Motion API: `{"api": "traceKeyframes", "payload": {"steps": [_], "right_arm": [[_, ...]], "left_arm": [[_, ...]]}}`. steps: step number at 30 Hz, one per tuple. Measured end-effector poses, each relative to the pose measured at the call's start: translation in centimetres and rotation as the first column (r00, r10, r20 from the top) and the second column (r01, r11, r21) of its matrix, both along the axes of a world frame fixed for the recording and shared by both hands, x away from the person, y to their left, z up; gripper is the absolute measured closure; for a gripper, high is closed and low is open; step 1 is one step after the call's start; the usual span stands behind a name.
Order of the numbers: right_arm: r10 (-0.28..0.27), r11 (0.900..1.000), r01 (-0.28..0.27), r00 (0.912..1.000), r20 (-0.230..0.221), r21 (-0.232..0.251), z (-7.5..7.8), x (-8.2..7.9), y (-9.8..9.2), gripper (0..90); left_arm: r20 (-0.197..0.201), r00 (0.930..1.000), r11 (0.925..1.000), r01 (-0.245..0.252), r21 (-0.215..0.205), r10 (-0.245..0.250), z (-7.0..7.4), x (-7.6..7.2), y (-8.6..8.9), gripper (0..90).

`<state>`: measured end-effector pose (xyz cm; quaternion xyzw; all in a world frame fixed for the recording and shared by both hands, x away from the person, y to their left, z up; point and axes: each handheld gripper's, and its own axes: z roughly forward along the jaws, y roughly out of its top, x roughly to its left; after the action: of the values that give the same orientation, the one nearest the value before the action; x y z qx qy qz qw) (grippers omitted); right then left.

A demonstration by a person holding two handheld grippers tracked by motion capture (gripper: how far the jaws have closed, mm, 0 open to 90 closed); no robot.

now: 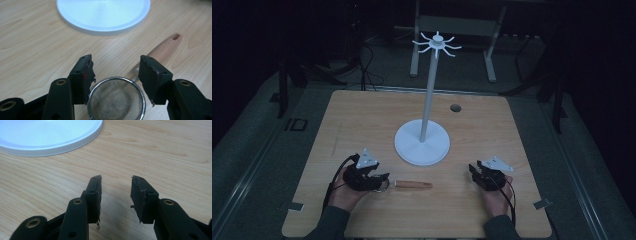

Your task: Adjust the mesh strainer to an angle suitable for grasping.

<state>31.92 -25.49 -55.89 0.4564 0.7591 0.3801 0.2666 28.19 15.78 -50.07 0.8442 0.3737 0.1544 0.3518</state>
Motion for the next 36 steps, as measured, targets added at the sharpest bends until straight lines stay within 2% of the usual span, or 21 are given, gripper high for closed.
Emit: {"api": "traceKeyframes", "payload": {"steps": [4, 7, 8, 10, 16, 20, 25, 27, 28, 29, 31, 34, 36], "right_arm": [[0.003, 1.000, -0.003, 1.0000, 0.002, -0.005, 0.0, -0.1, 0.1, 58.5], [0.002, 1.000, -0.002, 1.0000, 0.000, -0.003, 0.0, -0.1, 0.1, 58.1], [0.003, 1.000, -0.003, 1.0000, -0.002, -0.002, 0.0, 0.0, 0.0, 57.9], [0.003, 1.000, -0.003, 1.0000, -0.004, 0.001, 0.0, 0.0, 0.0, 57.7], [0.001, 1.000, -0.001, 0.9999, -0.012, 0.012, 0.0, 0.0, -0.1, 57.4], [-0.001, 1.000, 0.001, 0.9999, -0.014, 0.019, 0.0, 0.0, -0.1, 56.9], [-0.002, 1.000, 0.002, 0.9999, -0.015, 0.019, 0.0, 0.0, -0.1, 56.5], [-0.002, 1.000, 0.002, 0.9999, -0.016, 0.020, 0.0, 0.0, -0.1, 56.5], [-0.002, 1.000, 0.002, 0.9999, -0.016, 0.020, 0.0, 0.0, -0.1, 56.5], [-0.002, 1.000, 0.003, 0.9999, -0.016, 0.021, 0.0, 0.0, -0.1, 56.4], [-0.002, 1.000, 0.003, 0.9999, -0.017, 0.020, 0.0, 0.0, -0.1, 56.3], [-0.002, 1.000, 0.003, 0.9998, -0.017, 0.018, 0.0, 0.0, -0.1, 56.1], [-0.003, 1.000, 0.003, 0.9998, -0.018, 0.018, 0.0, 0.0, -0.1, 56.1]], "left_arm": [[-0.006, 0.9991, 0.9983, 0.042, 0.040, -0.041, 0.2, 0.3, -1.0, 46.3], [-0.012, 0.9984, 0.9973, 0.056, 0.047, -0.055, 0.2, 0.5, -1.4, 46.5], [-0.018, 0.9974, 0.9952, 0.071, 0.066, -0.070, 0.3, 0.7, -1.7, 46.6], [-0.021, 0.9969, 0.9943, 0.078, 0.072, -0.076, 0.3, 0.8, -1.9, 46.6], [-0.052, 0.9874, 0.9810, 0.155, 0.117, -0.150, 0.1, 1.4, -3.1, 46.6], [-0.076, 0.9808, 0.9712, 0.189, 0.145, -0.179, -0.1, 1.7, -4.0, 46.5], [-0.112, 0.9690, 0.9520, 0.239, 0.192, -0.220, -0.5, 2.0, -5.2, 47.7], [-0.124, 0.9627, 0.9421, 0.262, 0.209, -0.241, -0.5, 2.0, -5.6, 48.8], [-0.124, 0.9627, 0.9421, 0.262, 0.209, -0.241, -0.5, 2.0, -5.6, 49.2], [-0.138, 0.9567, 0.9316, 0.282, 0.229, -0.256, -0.6, 2.2, -6.0, 50.2], [-0.159, 0.9495, 0.9231, 0.303, 0.237, -0.270, -0.6, 2.3, -6.4, 51.9], [-0.177, 0.9434, 0.9107, 0.320, 0.262, -0.280, -0.8, 2.4, -6.9, 53.5], [-0.190, 0.9367, 0.8979, 0.339, 0.281, -0.294, -0.9, 2.6, -7.3, 54.1]]}}
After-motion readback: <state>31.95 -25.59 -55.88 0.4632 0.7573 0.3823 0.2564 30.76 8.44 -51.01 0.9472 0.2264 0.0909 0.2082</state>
